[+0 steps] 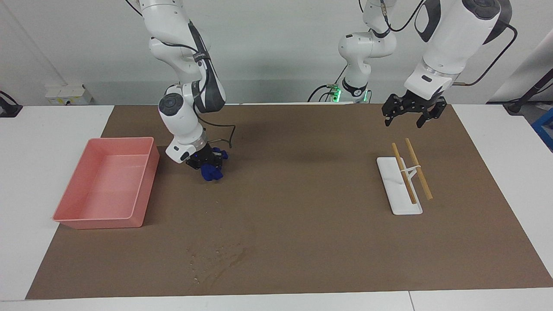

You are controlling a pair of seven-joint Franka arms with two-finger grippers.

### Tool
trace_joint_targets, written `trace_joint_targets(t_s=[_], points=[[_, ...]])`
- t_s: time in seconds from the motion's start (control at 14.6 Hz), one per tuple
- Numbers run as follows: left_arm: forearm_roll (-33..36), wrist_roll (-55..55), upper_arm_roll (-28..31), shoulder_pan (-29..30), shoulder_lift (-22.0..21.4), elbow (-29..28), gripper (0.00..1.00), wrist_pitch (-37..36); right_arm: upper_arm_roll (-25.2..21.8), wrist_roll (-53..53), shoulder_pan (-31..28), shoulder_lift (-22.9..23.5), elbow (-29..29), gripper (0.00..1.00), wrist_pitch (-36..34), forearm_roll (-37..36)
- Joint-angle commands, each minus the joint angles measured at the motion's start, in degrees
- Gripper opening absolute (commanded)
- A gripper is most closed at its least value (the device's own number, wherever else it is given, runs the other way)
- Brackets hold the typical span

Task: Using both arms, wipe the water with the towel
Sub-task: 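Wipe the water spill with the cloth held in the right gripper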

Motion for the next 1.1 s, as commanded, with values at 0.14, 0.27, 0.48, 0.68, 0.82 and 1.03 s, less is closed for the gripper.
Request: trace_joint_targets(t_s=[0.14,0.27,0.48,0.68,0.82,1.03], points=[[0.76,1.53,6.25,-4.74,-1.91,-1.79,1.0,-1.08,0.04,-4.67,-3.74,6.36,5.78,0.0,3.87,-1.26],[0.76,3.37,6.88,-5.28,-4.1,-3.98,1.0,-1.17,0.04,-6.43,-5.4,8.12,9.29,0.0,3.61,-1.78],[0.85,3.91,6.62,-3.8,-4.46,-3.91,1.0,-1.17,0.04,-10.9,-8.3,11.11,17.71,0.0,0.12,-7.56],[0.76,3.82,6.27,-3.61,-2.1,2.23,1.0,-5.91,0.04,-16.09,-10.24,13.84,25.73,0.0,-3.78,-16.62],[0.68,3.65,6.27,-3.44,-2.7,0.51,1.0,-5.13,0.13,-16.9,-10.07,13.84,25.4,0.0,-3.16,-17.34],[0.76,3.2,6.53,-3.26,-3.32,-0.56,1.0,-5.66,2.31,-12.62,-8.32,13.67,23.39,0.0,-3.42,-11.15]])
